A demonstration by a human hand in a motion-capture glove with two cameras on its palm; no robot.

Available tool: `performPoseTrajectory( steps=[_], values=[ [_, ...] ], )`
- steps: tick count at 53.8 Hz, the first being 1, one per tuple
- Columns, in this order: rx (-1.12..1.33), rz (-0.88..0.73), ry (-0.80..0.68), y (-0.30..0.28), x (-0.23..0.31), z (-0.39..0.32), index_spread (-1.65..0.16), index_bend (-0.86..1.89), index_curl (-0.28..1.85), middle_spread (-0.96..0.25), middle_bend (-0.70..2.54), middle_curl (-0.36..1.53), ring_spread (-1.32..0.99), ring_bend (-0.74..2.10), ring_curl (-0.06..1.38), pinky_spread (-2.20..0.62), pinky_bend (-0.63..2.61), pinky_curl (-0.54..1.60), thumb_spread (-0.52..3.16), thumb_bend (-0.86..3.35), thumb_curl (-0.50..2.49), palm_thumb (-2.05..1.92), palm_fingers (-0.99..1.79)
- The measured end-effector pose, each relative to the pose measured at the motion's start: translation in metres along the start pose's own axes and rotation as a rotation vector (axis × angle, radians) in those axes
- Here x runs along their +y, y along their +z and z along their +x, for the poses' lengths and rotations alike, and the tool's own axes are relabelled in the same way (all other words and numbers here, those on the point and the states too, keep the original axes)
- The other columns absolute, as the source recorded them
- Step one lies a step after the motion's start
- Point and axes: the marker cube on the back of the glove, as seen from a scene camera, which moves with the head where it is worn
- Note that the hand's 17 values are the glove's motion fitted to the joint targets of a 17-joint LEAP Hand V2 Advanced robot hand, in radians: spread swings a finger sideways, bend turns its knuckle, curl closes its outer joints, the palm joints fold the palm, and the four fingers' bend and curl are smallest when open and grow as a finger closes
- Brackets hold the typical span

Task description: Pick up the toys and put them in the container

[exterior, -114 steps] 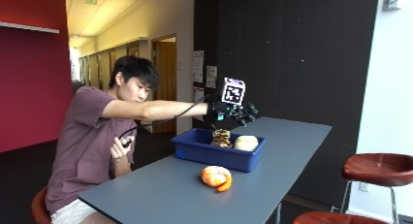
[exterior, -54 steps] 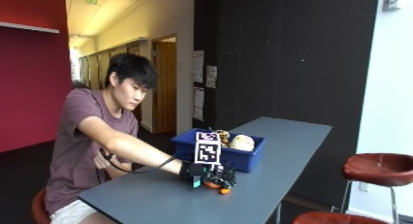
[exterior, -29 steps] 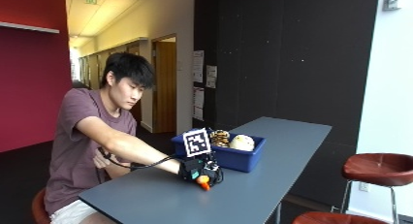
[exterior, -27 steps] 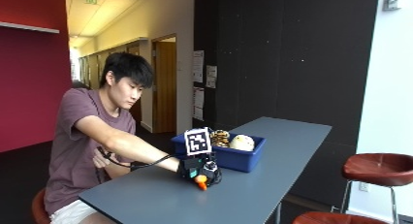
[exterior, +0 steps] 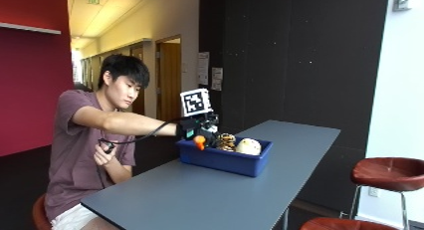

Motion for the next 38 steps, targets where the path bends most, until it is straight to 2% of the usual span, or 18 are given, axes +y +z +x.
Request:
performPoseTrajectory(
  steps=[3, 12, 16, 22, 24, 27, 29, 33, 35, 38],
  values=[
    [0.015, 0.036, -0.057, -0.021, -0.005, -0.014, -0.25, 0.82, 0.73, -0.23, 1.32, 0.84, -0.32, 1.42, 0.69, -0.36, 0.96, 0.51, 1.16, -0.01, 0.5, 0.17, 1.14],
    [-0.098, 0.07, -0.036, -0.061, -0.021, -0.093, -0.25, 0.81, 0.8, -0.22, 1.34, 0.85, -0.31, 1.45, 0.68, -0.36, 0.97, 0.52, 1.15, -0.01, 0.52, 0.17, 1.13],
    [-0.099, 0.079, -0.195, -0.066, -0.018, -0.129, -0.25, 0.8, 0.83, -0.22, 1.34, 0.85, -0.31, 1.45, 0.67, -0.35, 0.98, 0.52, 1.15, -0.01, 0.53, 0.17, 1.12],
    [-0.073, 0.09, -0.307, -0.069, -0.016, -0.171, -0.24, 0.77, 0.87, -0.21, 1.35, 0.86, -0.3, 1.46, 0.66, -0.35, 0.98, 0.52, 1.14, -0.01, 0.54, 0.16, 1.11],
    [-0.049, 0.083, -0.272, -0.068, -0.018, -0.181, -0.25, 0.76, 0.88, -0.21, 1.35, 0.86, -0.3, 1.47, 0.66, -0.35, 0.98, 0.52, 1.14, -0.01, 0.55, 0.16, 1.1],
    [-0.023, 0.062, -0.119, -0.066, -0.024, -0.197, -0.24, 0.74, 0.89, -0.21, 1.34, 0.86, -0.3, 1.46, 0.65, -0.35, 0.99, 0.52, 1.15, -0.01, 0.55, 0.15, 1.09],
    [-0.04, 0.037, -0.12, -0.063, -0.023, -0.209, -0.25, 0.72, 0.9, -0.21, 1.33, 0.85, -0.3, 1.46, 0.65, -0.35, 0.99, 0.52, 1.14, -0.01, 0.55, 0.15, 1.06],
    [-0.027, -0.064, -0.262, -0.052, -0.014, -0.227, -0.25, 0.68, 0.92, -0.21, 1.31, 0.85, -0.3, 1.45, 0.64, -0.33, 0.98, 0.52, 1.16, -0.02, 0.54, 0.13, 1.02],
    [-0.021, -0.151, -0.313, -0.046, -0.008, -0.235, -0.24, 0.64, 0.93, -0.22, 1.27, 0.84, -0.3, 1.45, 0.64, -0.32, 0.98, 0.52, 1.17, -0.02, 0.54, 0.13, 0.93],
    [-0.028, -0.345, -0.302, -0.039, -0.004, -0.244, -0.24, 0.54, 0.92, -0.23, 1.25, 0.83, -0.3, 1.45, 0.64, -0.3, 0.97, 0.52, 1.2, -0.02, 0.53, 0.1, 0.81]
  ],
)
